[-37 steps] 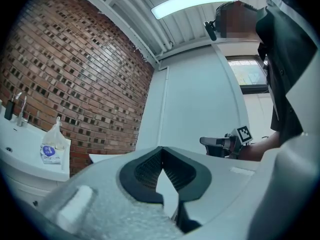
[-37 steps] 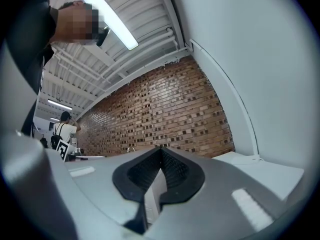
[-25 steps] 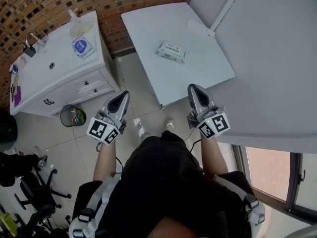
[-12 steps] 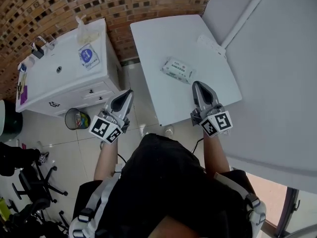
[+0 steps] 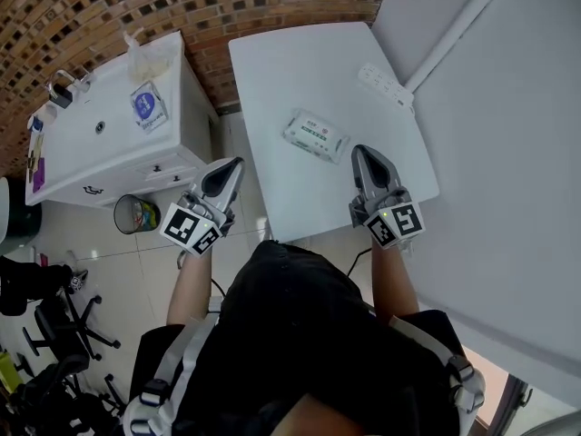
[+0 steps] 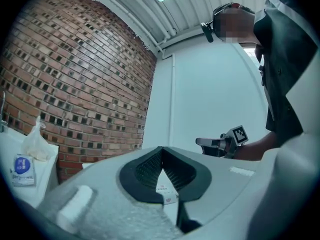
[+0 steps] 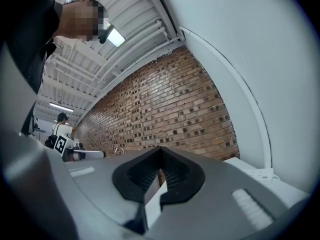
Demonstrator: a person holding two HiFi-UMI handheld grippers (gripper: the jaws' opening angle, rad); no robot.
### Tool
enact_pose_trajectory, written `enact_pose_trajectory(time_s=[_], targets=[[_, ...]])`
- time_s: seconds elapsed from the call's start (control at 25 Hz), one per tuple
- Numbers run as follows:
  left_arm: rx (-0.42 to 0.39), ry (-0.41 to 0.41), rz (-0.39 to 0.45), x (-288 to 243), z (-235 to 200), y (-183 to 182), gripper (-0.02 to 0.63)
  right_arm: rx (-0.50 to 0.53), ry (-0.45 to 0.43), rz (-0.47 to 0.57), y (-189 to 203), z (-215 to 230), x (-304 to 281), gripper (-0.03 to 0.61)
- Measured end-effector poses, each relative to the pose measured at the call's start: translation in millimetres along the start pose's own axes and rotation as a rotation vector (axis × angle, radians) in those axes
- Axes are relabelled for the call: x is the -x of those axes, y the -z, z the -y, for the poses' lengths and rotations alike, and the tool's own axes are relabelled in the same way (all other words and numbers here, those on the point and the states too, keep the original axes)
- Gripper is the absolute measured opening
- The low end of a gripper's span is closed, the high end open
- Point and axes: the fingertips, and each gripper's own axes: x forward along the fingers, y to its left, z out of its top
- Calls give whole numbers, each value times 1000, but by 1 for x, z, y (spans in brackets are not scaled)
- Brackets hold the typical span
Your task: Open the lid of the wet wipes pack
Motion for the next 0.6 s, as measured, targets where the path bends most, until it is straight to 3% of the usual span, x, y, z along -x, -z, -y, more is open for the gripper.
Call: enact_pose_trajectory(time_s=[0.4, 0.6], targets=[[-12, 6, 13, -55, 3, 4, 2, 28, -35, -48, 0, 42, -7, 5], [-47, 36, -38, -70, 3, 18, 2, 44, -26, -64, 7, 47, -11, 5]])
